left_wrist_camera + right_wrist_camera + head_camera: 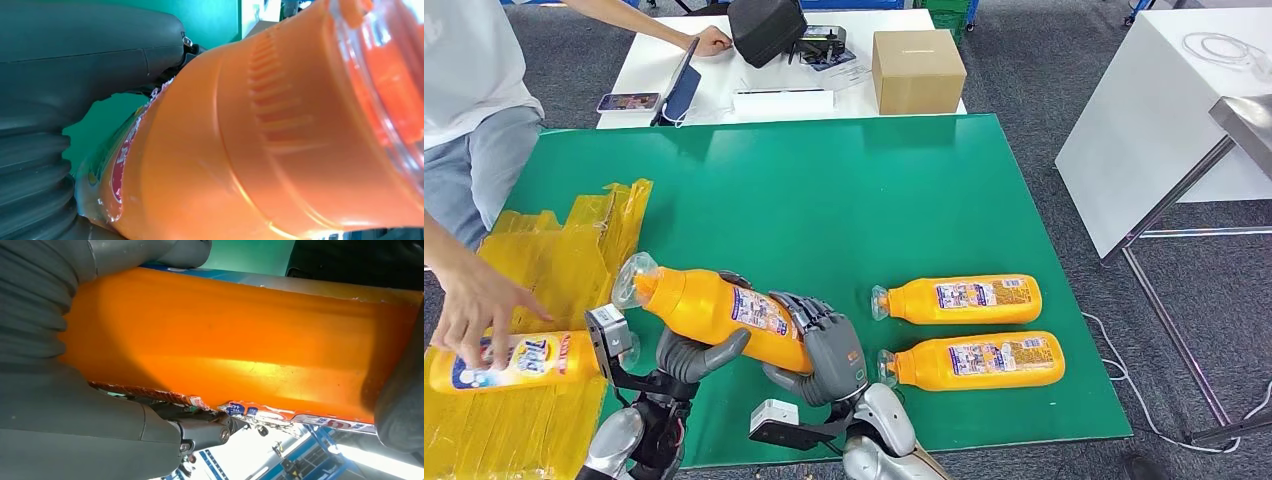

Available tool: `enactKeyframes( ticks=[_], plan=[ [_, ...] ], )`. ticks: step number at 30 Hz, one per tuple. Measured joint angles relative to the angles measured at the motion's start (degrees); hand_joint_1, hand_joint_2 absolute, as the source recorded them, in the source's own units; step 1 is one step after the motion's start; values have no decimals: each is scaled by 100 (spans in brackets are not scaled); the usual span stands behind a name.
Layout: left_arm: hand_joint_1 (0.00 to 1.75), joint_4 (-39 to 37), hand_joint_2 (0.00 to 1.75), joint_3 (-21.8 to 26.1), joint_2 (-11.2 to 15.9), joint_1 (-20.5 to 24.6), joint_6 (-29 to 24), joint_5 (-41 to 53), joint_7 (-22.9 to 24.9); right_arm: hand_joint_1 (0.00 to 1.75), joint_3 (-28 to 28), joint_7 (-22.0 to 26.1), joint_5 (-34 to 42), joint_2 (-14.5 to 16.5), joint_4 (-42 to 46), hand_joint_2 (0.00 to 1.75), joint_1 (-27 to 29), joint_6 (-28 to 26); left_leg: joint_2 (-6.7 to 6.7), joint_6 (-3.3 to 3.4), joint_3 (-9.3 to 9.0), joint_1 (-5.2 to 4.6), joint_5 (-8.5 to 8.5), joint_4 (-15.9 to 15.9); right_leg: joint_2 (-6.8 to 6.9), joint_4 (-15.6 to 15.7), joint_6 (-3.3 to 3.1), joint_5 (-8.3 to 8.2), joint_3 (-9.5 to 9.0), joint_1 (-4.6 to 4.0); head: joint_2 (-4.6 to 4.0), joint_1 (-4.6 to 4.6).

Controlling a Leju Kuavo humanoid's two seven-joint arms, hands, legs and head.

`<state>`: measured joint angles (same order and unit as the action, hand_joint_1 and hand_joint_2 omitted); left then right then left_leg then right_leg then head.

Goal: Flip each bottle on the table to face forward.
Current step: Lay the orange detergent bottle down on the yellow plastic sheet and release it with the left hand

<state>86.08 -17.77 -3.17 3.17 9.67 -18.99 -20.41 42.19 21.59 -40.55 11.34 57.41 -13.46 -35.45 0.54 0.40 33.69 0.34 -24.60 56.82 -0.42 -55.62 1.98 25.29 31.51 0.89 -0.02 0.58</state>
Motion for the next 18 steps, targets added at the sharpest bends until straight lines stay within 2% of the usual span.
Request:
enactKeyframes(
  ticks=[4,5,8,9,18],
  plan=[
    [175,3,175,6,-1,-9,-19,32,-21,175,19,2,81,0,-1,175,0,0,0,0,0,0,0,0,0,0,0,0,0,0,0,-1],
    [175,3,175,7,-2,-9,-22,45,-25,140,22,3,89,0,-1,175,0,-1,0,0,0,0,0,0,0,0,0,0,0,0,0,-1],
    [175,11,175,7,-2,-9,-120,177,-74,9,27,8,155,-2,14,175,4,-24,0,0,0,0,0,0,0,0,0,0,0,0,0,-1],
    [175,22,175,7,-2,-10,-192,266,-107,0,27,9,194,-4,37,175,13,-34,0,0,0,0,0,0,0,0,0,0,0,0,0,-1],
    [175,227,175,116,8,-45,-886,1185,-409,0,-104,85,709,-164,938,175,316,66,1,0,3,0,0,0,0,0,0,0,3,0,0,-2]
  ],
)
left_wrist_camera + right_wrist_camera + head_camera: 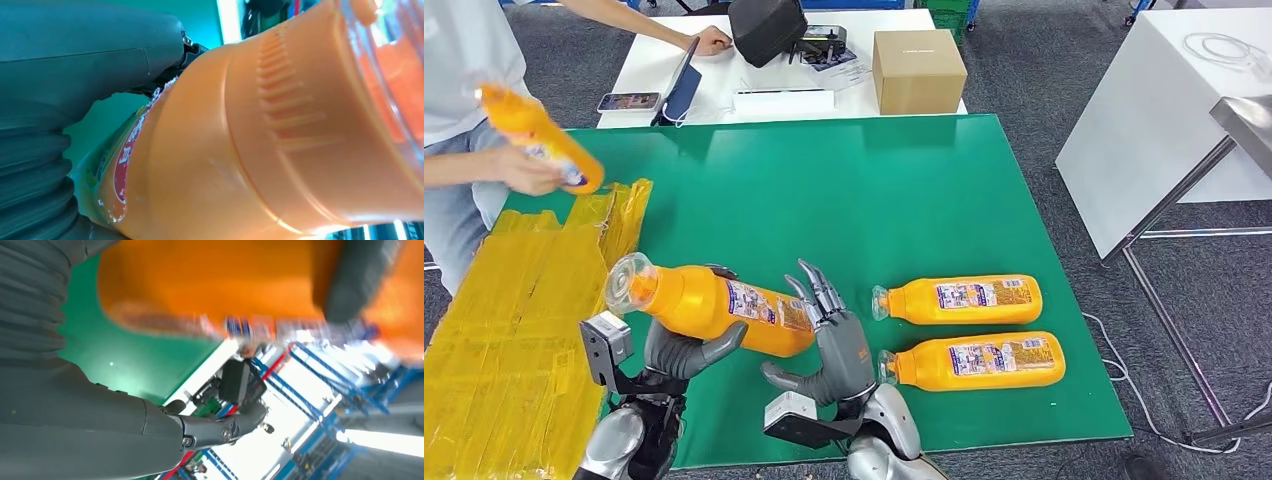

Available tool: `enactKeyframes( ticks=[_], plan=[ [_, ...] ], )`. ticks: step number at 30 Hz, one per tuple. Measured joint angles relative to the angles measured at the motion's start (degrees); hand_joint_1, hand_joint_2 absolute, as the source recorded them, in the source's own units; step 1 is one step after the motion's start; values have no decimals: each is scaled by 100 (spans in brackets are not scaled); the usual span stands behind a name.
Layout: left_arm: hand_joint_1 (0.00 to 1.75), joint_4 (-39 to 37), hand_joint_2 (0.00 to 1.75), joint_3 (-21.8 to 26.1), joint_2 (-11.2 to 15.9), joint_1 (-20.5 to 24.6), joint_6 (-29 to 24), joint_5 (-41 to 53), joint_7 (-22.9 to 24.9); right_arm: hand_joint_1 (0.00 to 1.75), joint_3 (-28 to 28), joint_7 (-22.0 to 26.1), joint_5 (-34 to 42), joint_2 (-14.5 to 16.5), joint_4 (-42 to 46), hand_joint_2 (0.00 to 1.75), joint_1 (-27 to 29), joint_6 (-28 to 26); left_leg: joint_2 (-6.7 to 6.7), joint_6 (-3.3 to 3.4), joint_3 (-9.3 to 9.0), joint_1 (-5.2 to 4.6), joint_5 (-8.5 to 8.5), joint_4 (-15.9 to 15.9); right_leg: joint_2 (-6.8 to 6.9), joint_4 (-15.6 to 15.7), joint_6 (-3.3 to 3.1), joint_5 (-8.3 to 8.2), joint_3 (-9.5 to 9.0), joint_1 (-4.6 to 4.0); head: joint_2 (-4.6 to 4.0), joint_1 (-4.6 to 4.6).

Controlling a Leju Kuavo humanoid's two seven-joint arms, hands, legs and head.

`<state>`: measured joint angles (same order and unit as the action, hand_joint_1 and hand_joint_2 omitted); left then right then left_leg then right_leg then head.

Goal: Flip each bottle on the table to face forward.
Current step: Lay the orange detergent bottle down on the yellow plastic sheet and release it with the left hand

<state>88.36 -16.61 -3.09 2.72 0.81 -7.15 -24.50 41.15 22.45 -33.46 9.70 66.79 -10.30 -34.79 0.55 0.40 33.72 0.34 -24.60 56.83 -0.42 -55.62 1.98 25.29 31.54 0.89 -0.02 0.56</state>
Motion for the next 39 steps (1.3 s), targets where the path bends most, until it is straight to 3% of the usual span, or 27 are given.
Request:
enactKeyframes(
  ticks=[5,10,12,14,16,19,27,32,34,37,39],
  plan=[
    [175,167,175,62,46,-12,-857,1052,-266,0,-170,116,197,-108,623,175,237,95,0,0,1,0,0,0,0,0,0,0,1,0,0,1],
    [175,287,175,117,81,-26,-1150,1399,-322,0,-279,152,286,-186,1019,175,382,126,-1,0,0,0,0,0,0,0,0,0,1,0,0,1],
    [175,357,175,131,108,-62,-1690,2118,-322,0,-361,172,455,-199,1195,175,482,178,-1,0,0,0,0,0,0,0,0,0,1,0,0,1],
    [175,429,175,193,156,-113,-2650,3585,-123,0,-498,176,697,-216,1464,175,640,309,-1,0,1,0,0,0,0,0,0,0,2,0,0,2],
    [175,454,175,304,228,-145,-3507,5357,300,0,-659,179,972,-252,1794,175,829,507,2,0,2,0,-1,0,1,0,0,1,3,0,0,2],
    [175,417,175,446,406,-148,-3832,6990,888,0,-937,217,1466,-328,2325,175,1096,861,3,-1,3,0,-1,0,2,1,-1,2,7,0,0,2],
    [175,-247,175,579,914,136,-3839,8791,1991,0,-1653,287,1875,-477,3026,175,1394,1299,-3,-1,0,0,1,0,0,0,-1,-1,6,0,0,1],
    [175,-833,175,501,1370,340,-3655,9626,3254,0,-1827,303,1838,-492,3125,175,1485,1316,-6,-2,1,5,1,0,-5,0,-1,-1,14,-4,0,1],
    [175,-1162,175,183,1688,584,-3453,9661,4231,0,-1856,317,1773,-500,3147,175,1505,1304,-6,-2,2,11,1,0,-5,0,-2,0,20,-8,0,0],
    [175,-1750,175,-702,2188,1045,-3008,9685,5815,0,-1869,323,1620,-505,3170,175,1535,1236,-6,-3,3,15,1,-1,-5,-1,-2,0,13,-11,0,2],
    [175,-2136,175,-1138,2371,1266,-2804,9696,6152,0,-1883,321,1540,-505,3179,175,1556,1187,-6,-3,3,17,2,-1,-5,-2,-2,0,12,-11,0,1]
  ],
)
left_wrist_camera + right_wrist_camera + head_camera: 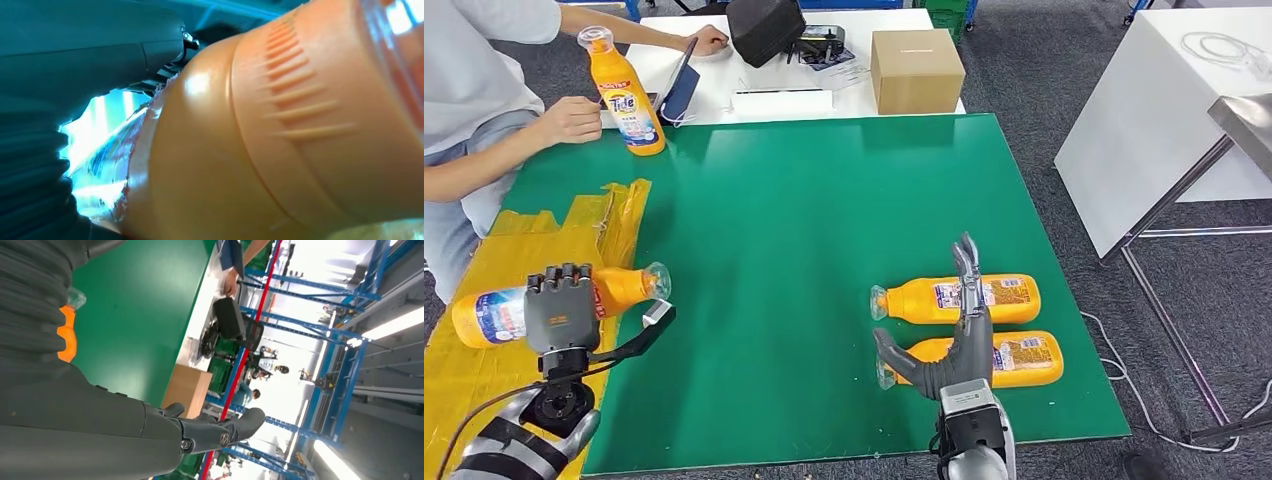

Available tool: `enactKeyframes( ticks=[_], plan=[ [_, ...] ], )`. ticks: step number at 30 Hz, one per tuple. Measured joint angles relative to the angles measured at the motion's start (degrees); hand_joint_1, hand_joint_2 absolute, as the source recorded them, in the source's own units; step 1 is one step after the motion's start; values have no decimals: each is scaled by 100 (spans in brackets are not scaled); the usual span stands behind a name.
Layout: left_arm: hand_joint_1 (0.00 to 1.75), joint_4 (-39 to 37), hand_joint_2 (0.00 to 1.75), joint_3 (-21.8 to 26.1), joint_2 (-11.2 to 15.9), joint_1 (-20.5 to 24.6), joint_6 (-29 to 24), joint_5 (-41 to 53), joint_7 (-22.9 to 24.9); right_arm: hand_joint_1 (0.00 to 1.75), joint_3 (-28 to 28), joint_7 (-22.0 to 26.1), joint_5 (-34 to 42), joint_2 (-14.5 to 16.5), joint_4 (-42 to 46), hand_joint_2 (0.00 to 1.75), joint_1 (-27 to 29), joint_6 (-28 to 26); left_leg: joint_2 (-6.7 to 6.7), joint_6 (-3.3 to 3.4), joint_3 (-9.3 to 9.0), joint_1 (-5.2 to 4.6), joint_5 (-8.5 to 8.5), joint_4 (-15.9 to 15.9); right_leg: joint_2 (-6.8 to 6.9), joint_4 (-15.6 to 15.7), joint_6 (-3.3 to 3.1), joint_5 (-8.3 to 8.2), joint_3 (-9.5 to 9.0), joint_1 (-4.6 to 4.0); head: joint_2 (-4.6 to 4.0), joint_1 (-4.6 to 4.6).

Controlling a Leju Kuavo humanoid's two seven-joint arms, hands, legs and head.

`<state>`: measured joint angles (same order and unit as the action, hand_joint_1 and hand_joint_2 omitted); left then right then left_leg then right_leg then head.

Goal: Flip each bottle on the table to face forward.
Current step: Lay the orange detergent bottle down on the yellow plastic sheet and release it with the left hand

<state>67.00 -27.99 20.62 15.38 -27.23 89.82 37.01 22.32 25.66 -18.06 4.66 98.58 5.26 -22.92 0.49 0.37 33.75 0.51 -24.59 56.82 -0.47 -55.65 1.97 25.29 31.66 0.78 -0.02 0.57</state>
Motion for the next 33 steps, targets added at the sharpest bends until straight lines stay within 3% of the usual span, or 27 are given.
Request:
enactKeyframes(
  ticks=[4,6,13,23,24,27,28,33],
  plan=[
    [175,-539,175,-400,151,244,140,4,-26,0,-21,-6,-65,0,10,175,16,-47,-1,0,1,1,0,0,-3,0,0,0,0,3,0,-2],
    [175,-745,175,-412,171,317,292,4,-262,0,-26,-23,-101,1,10,175,27,-68,-1,0,1,-1,0,1,-3,1,1,0,0,5,0,-2],
    [175,-1174,175,456,-146,341,840,-571,-2254,0,-84,-89,-225,2,36,175,68,-126,4,0,-1,-3,-1,1,0,2,0,0,-6,4,0,0],
    [175,-1119,175,1155,-431,274,1278,-1084,-2987,0,-178,-131,-299,2,42,175,105,-126,8,0,-32,-4,-1,-2,2,2,0,1,-42,2,0,1],
    [147,-1074,175,1203,-440,254,1329,-1262,-3130,0,-183,-135,-308,2,42,175,105,-126,8,-1,-35,-4,-1,-2,2,2,0,2,-45,2,0,1],
    [17,-919,175,1305,-451,167,1467,-1640,-3370,0,-205,-140,-329,2,41,175,105,-126,9,-1,-37,-4,-1,-2,3,2,0,2,-48,3,0,0],
    [0,-867,175,1322,-452,134,1524,-1700,-3379,0,-211,-140,-341,2,41,175,105,-126,9,-1,-37,-4,-1,-2,3,2,0,2,-49,3,0,0],
    [0,-637,175,1377,-423,1,1765,-1905,-3379,0,-218,-169,-386,2,41,175,105,-120,8,-1,-39,-4,-1,-2,3,2,0,2,-53,3,0,0]
  ],
)
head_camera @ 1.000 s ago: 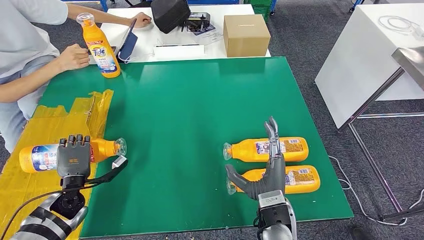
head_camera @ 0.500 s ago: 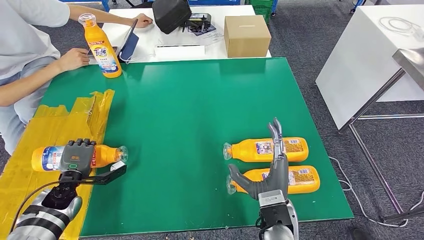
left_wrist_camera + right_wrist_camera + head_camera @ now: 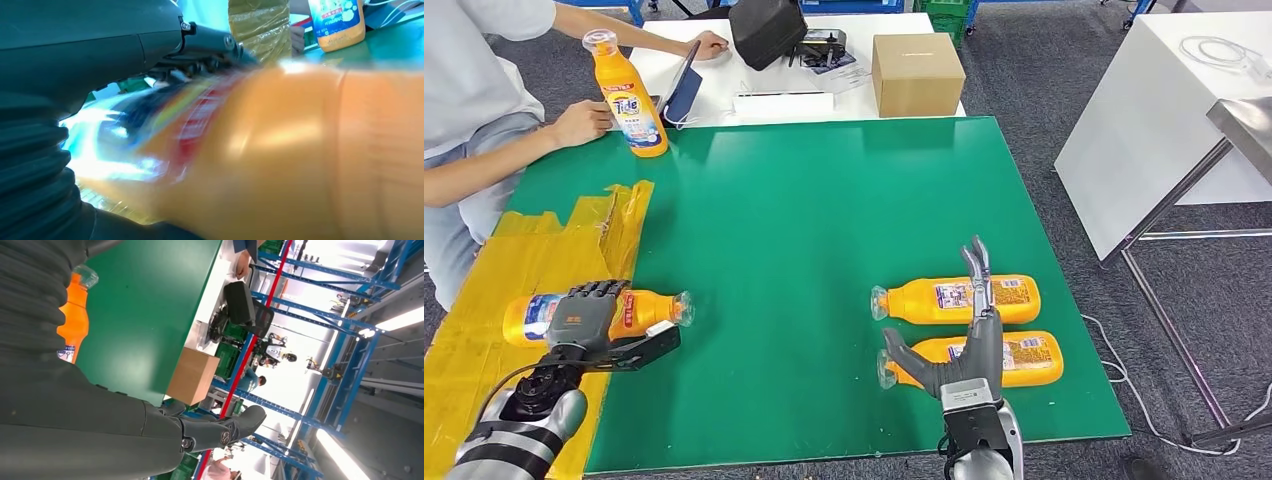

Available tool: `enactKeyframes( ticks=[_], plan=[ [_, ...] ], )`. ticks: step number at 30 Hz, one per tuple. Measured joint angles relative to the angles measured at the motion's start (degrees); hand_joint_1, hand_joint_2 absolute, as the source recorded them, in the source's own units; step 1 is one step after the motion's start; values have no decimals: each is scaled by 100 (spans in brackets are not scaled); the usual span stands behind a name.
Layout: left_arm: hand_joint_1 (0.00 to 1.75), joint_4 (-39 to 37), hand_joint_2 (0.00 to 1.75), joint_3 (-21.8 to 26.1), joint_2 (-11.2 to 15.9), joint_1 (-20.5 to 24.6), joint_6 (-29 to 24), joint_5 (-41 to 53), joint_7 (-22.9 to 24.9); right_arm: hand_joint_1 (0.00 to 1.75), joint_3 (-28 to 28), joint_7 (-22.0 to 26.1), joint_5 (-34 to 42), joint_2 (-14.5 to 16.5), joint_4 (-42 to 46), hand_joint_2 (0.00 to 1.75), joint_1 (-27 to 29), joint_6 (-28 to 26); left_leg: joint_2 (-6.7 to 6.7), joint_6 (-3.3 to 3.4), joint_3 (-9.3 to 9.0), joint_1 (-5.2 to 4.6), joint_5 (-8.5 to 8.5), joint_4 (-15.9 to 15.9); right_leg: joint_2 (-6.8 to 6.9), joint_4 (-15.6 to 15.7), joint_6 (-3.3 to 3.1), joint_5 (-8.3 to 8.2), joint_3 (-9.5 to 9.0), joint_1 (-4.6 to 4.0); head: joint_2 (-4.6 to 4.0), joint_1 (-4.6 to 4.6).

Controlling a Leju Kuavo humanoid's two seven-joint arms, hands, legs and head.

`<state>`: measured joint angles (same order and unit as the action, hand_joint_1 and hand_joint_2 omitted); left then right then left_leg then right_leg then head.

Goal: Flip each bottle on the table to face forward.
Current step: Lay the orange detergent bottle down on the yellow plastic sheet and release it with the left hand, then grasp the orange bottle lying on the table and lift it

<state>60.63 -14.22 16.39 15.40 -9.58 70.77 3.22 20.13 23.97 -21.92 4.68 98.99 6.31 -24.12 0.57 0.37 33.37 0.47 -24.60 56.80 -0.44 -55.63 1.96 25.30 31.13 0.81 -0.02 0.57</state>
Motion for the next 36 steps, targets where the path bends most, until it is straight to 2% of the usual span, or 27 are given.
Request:
enactKeyframes(
  ticks=[15,17,20,23,26,29,36],
  plan=[
    [0,318,175,17,154,-216,116,-215,-133,0,-36,-50,-71,-2,-2,175,-1,13,-1,-1,-1,1,-1,-1,0,0,-1,0,1,-2,0,0],
    [0,390,175,24,157,-277,-11,-236,-121,0,-39,-75,-102,-2,-2,175,-1,20,-2,-1,-1,0,-1,-1,0,0,-1,0,3,-1,0,0],
    [0,565,175,71,117,-458,-592,-254,-186,0,-45,-93,-151,-4,-2,175,3,38,-4,-1,3,0,-1,0,-1,0,0,0,11,-1,0,0],
    [0,946,175,229,-26,-762,-1463,-616,-641,0,-56,-94,-289,-25,-2,175,20,-4,-5,-1,13,0,-1,1,-2,0,0,0,21,-1,0,-1],
    [0,1547,175,469,-212,-1127,-2094,-1423,-1457,0,-71,-167,-659,-79,-5,175,37,-177,-7,0,21,0,-3,1,-2,1,0,0,28,0,0,-1],
    [0,2183,175,688,-429,-1472,-2294,-2003,-2079,0,-95,-362,-1211,-175,-25,175,35,-360,-7,0,27,0,-5,1,-2,3,0,1,36,1,0,-1],
    [0,3109,175,933,-870,-1893,-2412,-2685,-2664,0,-143,-1103,-2549,-477,-115,175,-55,-324,-5,0,30,0,-5,1,-2,3,0,0,35,-1,0,-1]
  ],
)
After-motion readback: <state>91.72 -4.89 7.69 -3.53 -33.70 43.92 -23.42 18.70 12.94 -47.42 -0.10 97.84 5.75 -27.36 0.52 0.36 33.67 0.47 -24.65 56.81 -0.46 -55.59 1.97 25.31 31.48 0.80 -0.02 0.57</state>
